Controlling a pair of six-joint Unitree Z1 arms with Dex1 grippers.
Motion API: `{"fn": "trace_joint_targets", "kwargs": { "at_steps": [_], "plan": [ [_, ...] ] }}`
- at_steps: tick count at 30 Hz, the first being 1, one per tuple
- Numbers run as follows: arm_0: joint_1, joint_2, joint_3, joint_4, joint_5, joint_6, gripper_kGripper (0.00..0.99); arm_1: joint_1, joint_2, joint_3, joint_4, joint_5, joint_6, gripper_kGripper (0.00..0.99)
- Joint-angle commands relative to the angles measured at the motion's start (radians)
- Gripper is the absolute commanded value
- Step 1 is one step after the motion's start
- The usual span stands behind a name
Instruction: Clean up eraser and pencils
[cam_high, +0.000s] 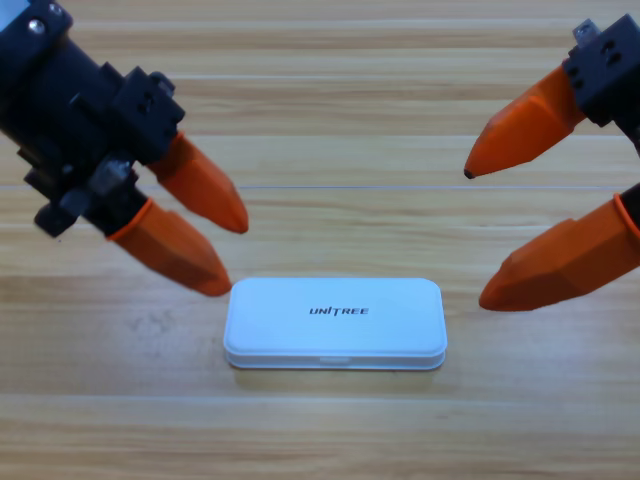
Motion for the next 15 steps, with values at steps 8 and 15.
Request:
{"fn": "trace_joint_targets", "kwargs": {
  "at_steps": [8, 15],
  "plan": [
    [-0.019, 0.021, 0.006, -0.042, 0.043, -0.115, 0.990, -0.015, 0.028, 0.022, -0.012, 0.016, 0.012, 0.990],
    [-0.019, 0.033, 0.027, -0.070, 0.059, -0.115, 0.990, -0.015, 0.031, 0.020, -0.012, 0.014, 0.012, 0.990]
  ]
}}
